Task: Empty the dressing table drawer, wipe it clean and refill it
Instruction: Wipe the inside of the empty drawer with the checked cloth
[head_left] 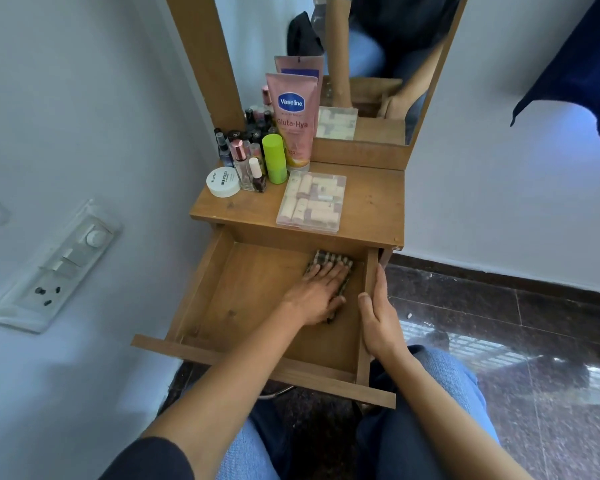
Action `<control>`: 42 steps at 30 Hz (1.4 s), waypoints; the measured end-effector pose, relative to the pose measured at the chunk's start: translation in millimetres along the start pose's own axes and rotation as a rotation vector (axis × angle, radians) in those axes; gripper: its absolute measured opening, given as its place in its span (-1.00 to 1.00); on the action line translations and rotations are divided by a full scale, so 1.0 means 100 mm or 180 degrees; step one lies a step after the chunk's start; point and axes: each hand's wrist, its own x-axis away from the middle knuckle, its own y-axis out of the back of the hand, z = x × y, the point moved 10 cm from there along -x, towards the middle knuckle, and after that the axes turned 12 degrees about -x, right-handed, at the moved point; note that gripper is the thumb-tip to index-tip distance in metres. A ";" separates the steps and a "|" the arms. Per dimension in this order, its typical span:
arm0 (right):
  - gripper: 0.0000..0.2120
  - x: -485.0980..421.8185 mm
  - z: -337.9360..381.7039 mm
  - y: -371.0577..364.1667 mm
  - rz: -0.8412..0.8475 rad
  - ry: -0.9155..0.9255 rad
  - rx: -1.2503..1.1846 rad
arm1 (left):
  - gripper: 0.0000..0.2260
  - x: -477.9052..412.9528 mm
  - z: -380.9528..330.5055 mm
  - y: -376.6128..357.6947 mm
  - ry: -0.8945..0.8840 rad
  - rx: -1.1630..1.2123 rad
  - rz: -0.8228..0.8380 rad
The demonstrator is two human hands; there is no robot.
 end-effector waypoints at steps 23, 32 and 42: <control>-0.42 -0.03 0.01 0.01 0.0009 0.0002 -0.0068 | -0.44 -0.29 -0.16 0.04 -0.0046 0.0343 -0.0312; -0.41 -0.02 0.01 0.01 0.0029 0.0058 -0.0015 | -0.48 -0.26 -0.07 0.03 0.0322 0.0064 -0.0178; -0.40 -0.01 -0.05 -0.01 0.0045 -0.0094 0.0022 | -0.51 0.21 0.79 -0.11 0.1027 0.0206 -0.0172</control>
